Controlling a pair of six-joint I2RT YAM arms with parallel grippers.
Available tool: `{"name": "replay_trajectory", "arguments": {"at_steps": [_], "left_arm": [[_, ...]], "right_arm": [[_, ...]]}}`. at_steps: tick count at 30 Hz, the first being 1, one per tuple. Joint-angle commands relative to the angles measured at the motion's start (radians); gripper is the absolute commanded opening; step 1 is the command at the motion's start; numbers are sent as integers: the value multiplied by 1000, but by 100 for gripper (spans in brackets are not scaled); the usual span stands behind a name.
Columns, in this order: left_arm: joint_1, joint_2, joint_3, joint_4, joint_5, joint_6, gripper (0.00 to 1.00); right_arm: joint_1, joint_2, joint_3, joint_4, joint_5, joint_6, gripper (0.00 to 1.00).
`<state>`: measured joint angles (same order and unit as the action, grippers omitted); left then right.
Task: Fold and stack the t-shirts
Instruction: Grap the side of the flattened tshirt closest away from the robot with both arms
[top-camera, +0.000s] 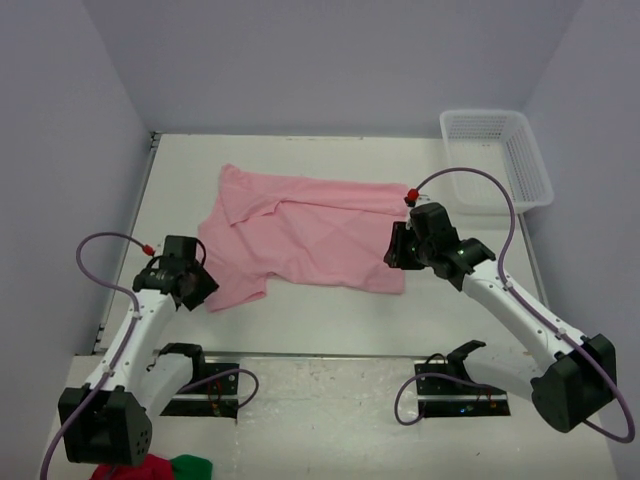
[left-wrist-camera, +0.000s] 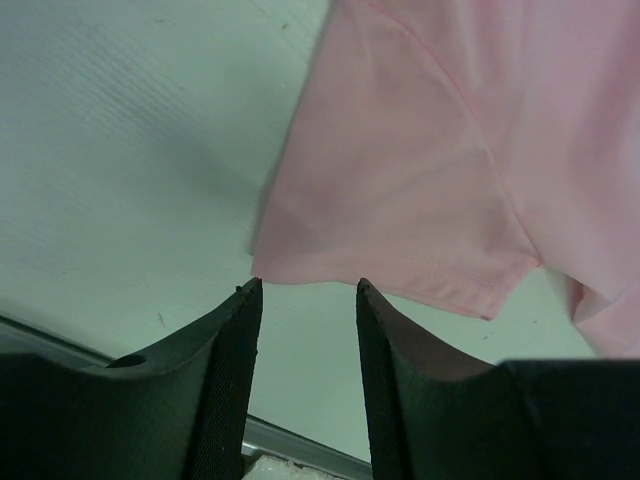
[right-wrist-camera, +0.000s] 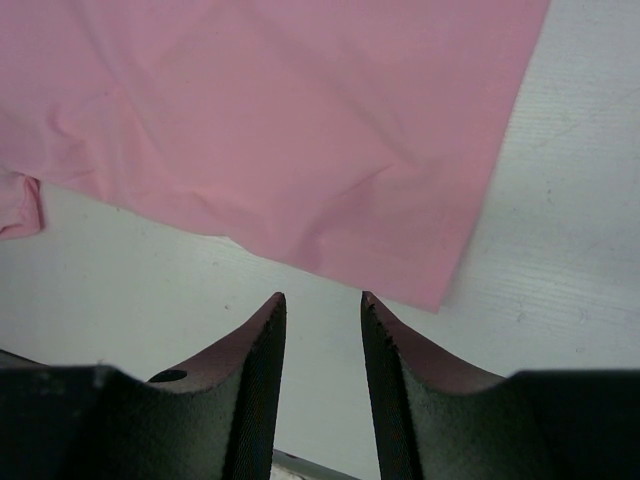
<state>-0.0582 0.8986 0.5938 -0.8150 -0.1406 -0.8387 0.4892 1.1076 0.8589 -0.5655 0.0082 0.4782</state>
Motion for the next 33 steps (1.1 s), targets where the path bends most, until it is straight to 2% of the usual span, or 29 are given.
{"name": "replay_trajectory", "arguments": {"at_steps": [1, 8, 26, 33], "left_arm": [[9, 58, 31, -79, -62, -43, 45], [9, 206, 64, -90, -82, -30, 45], [9, 375, 74, 13, -39, 7, 44], [9, 421, 55, 68, -19, 3, 33]], "right_arm": [[2, -29, 3, 32, -16, -7, 38], [2, -67, -18, 42, -45, -10, 38], [3, -88, -21, 29, -43, -4, 38], [3, -94, -15, 15, -31, -1, 38]]}}
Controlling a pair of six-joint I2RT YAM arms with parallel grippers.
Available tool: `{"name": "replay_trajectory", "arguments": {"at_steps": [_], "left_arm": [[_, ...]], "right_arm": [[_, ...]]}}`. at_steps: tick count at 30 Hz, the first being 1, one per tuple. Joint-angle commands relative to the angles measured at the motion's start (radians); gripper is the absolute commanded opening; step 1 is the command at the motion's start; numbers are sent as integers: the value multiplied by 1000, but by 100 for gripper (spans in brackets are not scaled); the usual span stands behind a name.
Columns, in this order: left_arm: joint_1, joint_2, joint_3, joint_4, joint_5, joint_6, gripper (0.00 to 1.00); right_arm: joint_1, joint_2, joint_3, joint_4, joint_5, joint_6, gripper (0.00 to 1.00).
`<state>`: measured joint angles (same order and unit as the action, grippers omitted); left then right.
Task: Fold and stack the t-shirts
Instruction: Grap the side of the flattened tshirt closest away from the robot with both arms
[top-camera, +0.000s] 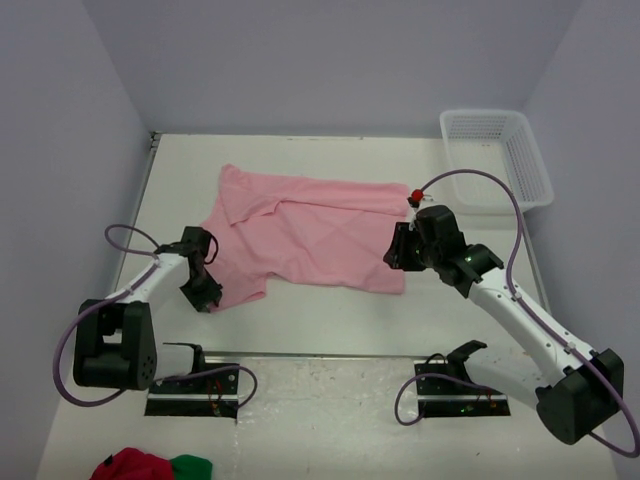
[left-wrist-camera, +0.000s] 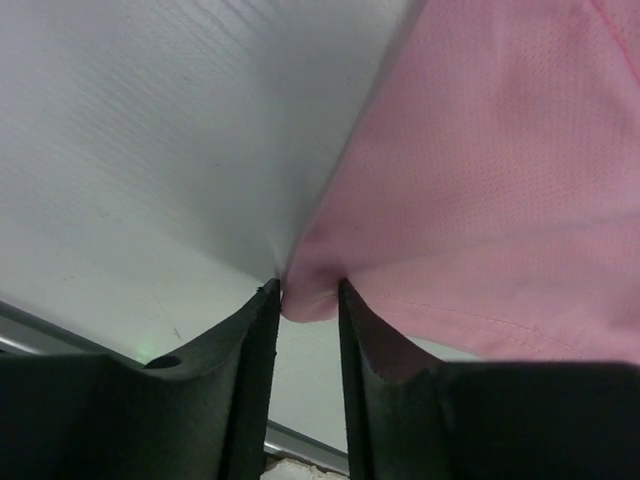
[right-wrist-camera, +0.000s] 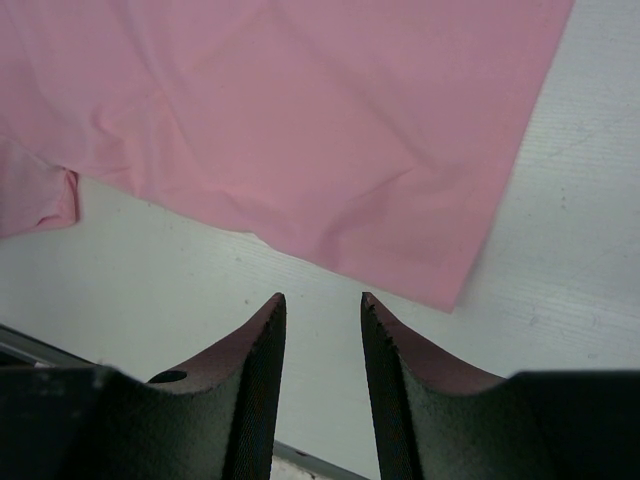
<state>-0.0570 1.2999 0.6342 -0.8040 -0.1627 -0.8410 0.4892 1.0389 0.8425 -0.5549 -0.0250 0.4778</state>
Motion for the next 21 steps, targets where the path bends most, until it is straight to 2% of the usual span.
{"name": "replay_trajectory", "arguments": {"at_steps": [1, 5, 6, 8, 12, 21], "left_arm": [[8, 24, 9, 65, 14, 9, 29], [11, 33, 7, 74, 26, 19, 15], [11, 27, 7, 74, 35, 19, 6], [14, 18, 9, 69, 54, 20, 0], [14, -22, 31, 51, 84, 28, 0], [19, -146, 88, 14, 104, 65, 0]], "right_arm": [[2, -28, 1, 1, 8, -1, 38], [3, -23, 6, -13, 20, 5, 38], [3, -14, 6, -16, 23, 10, 38], [2, -5, 6, -23, 49, 33, 38], [3, 35, -2, -48, 111, 123, 36], [3, 159, -117, -19, 126, 286, 34]]}}
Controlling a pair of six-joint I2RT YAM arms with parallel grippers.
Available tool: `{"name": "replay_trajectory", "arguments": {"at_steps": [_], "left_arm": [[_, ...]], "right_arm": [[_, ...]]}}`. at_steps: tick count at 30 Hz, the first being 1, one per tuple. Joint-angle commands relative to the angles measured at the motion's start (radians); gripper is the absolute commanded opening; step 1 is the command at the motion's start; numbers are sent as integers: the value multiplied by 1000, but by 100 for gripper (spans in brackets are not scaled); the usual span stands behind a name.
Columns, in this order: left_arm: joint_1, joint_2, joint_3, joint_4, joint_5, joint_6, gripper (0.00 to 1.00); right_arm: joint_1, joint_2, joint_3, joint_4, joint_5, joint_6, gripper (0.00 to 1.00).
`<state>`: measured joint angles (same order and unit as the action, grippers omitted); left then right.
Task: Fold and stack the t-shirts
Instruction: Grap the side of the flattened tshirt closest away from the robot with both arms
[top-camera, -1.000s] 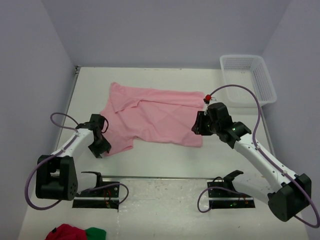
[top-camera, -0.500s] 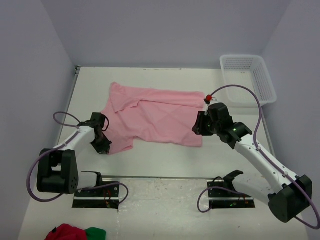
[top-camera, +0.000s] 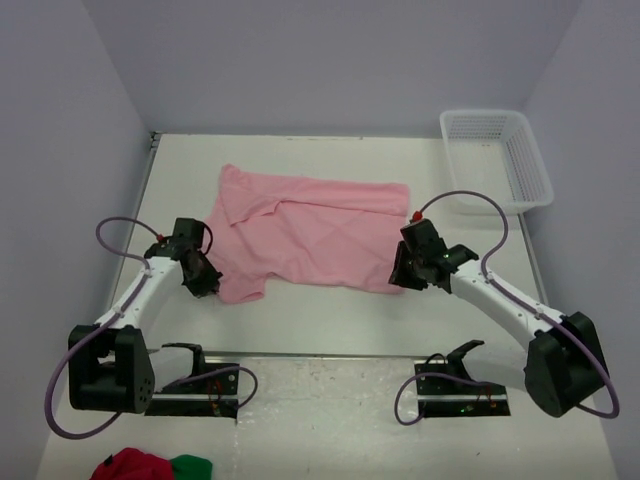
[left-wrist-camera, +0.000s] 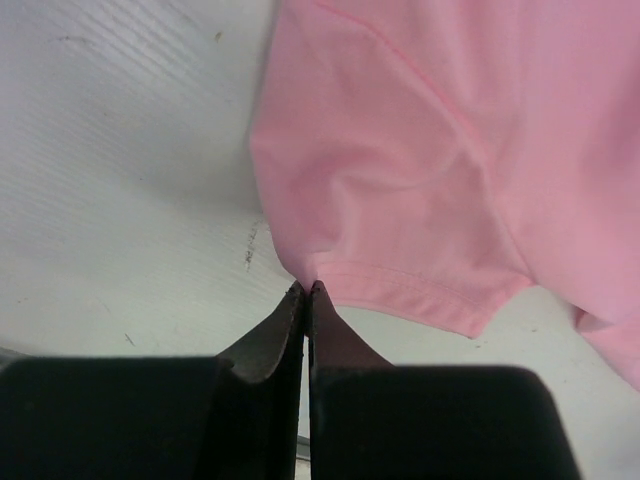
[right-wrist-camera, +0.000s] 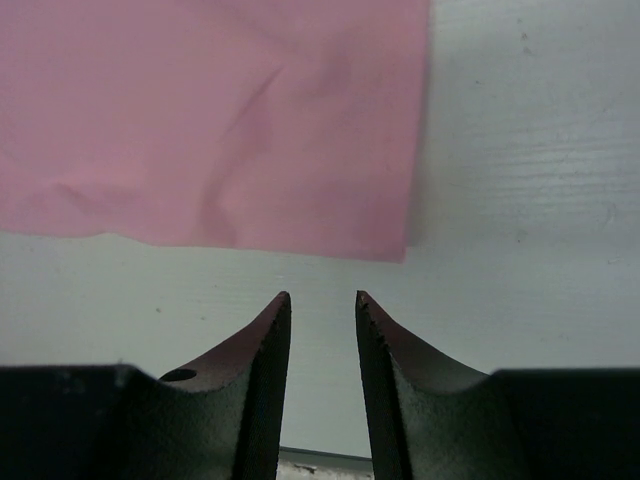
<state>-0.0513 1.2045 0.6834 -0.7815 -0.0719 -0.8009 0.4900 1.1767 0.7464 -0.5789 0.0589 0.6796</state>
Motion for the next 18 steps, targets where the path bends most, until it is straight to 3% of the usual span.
{"name": "replay_trajectory", "arguments": {"at_steps": [1, 18], "left_arm": [[14, -59, 41, -9, 14, 32, 0], [19, -135, 44, 36, 14, 123, 0]], "right_arm": [[2, 46, -25, 2, 42, 90, 34], [-5, 181, -45, -41, 124, 182, 34]]}}
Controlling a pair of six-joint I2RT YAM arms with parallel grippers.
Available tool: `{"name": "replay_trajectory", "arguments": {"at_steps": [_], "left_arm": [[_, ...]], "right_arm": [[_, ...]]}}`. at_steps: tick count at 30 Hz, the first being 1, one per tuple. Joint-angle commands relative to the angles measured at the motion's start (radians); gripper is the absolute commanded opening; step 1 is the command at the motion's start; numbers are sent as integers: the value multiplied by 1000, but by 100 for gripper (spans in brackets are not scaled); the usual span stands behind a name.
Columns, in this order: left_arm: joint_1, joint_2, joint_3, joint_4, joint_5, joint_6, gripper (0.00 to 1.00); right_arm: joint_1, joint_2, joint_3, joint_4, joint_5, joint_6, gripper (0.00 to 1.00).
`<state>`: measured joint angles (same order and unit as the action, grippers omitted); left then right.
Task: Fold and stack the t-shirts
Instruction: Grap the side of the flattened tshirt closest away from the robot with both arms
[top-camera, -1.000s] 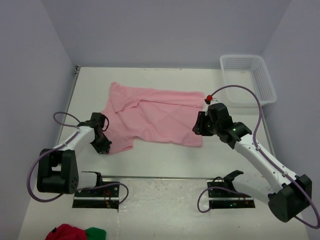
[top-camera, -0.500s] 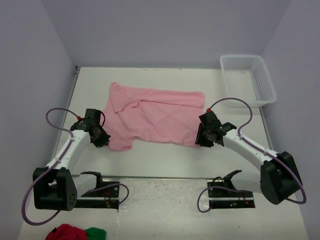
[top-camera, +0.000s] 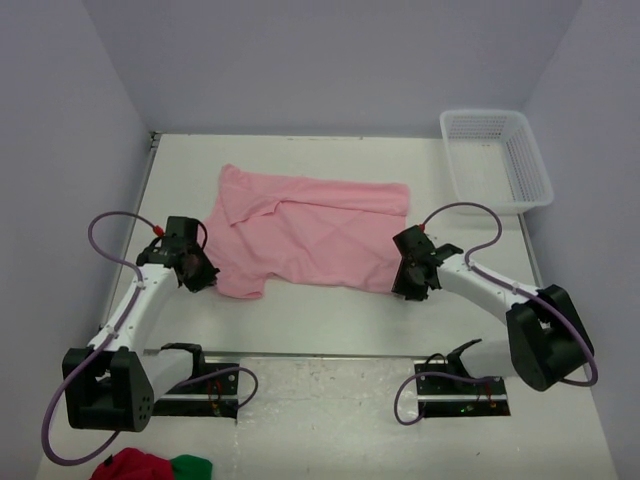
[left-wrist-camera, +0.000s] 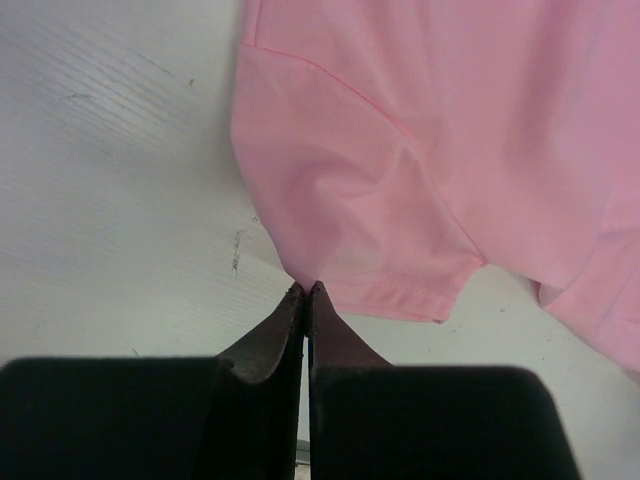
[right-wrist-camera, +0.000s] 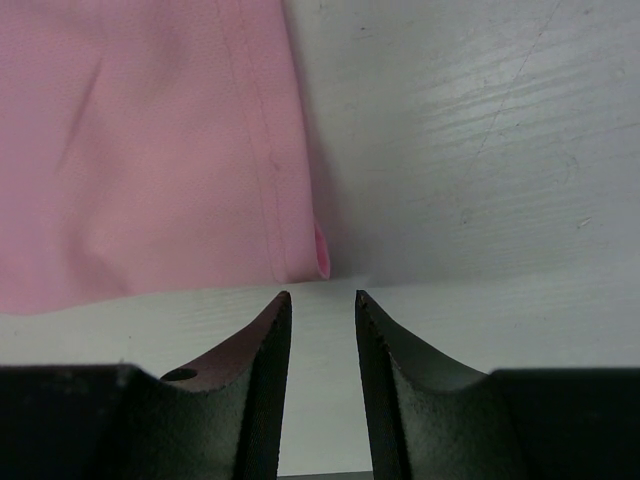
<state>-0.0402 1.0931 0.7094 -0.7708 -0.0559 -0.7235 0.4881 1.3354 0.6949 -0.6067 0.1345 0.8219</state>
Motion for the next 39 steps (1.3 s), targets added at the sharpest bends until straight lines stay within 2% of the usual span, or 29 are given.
{"name": "replay_trajectory", "arguments": {"at_steps": [1, 9, 19, 39], "left_arm": [[8, -32, 9, 25, -5, 48, 0], [8, -36, 13, 36, 13, 72, 0], [10, -29, 4, 44, 27, 78, 0], [14, -33, -1, 48, 28, 81, 0]], "right_arm": [[-5, 31, 12, -13, 56, 42, 34], [-9, 94, 72, -22, 68, 31, 34], [-8, -47, 63, -59, 71, 17, 39], [-34, 111, 110, -5, 71, -10, 38]]}}
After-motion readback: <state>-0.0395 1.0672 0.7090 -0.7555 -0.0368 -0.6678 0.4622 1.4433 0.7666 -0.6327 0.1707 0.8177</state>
